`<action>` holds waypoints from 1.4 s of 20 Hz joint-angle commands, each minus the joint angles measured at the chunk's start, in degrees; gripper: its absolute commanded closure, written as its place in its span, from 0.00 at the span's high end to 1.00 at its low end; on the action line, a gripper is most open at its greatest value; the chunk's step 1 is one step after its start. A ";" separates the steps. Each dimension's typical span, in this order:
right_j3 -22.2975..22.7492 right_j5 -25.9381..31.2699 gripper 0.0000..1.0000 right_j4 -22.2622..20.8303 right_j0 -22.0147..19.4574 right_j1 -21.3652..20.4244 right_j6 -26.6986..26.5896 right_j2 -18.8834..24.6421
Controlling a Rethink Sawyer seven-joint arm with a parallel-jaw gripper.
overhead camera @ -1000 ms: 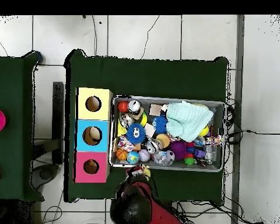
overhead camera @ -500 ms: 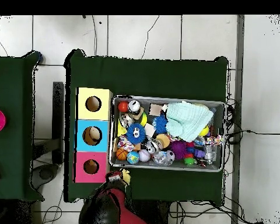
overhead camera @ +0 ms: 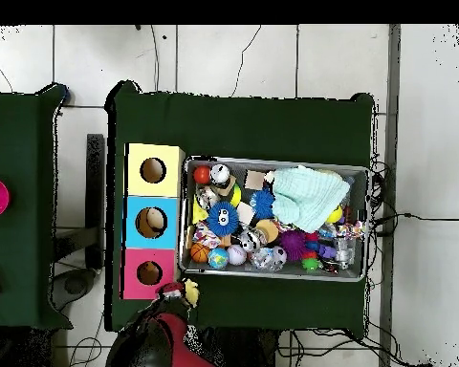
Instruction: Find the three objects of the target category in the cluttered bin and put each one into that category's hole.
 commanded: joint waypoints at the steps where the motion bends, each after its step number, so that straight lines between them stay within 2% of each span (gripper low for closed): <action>1: -1.35 -1.39 0.00 7.18 3.00 4.09 21.61 2.71; 4: -2.00 -2.46 0.00 7.40 3.35 5.58 24.35 4.78; 9: -4.93 -1.81 0.00 12.68 9.51 8.19 25.58 3.07; 15: -7.38 -0.27 0.00 16.88 13.39 9.53 26.29 2.26; 22: -8.41 -1.66 0.00 17.71 13.44 10.60 28.59 4.69; 24: -8.94 -1.61 0.00 19.00 14.54 10.94 28.40 4.35; 28: -9.08 -2.00 0.00 18.76 13.73 10.81 29.01 5.19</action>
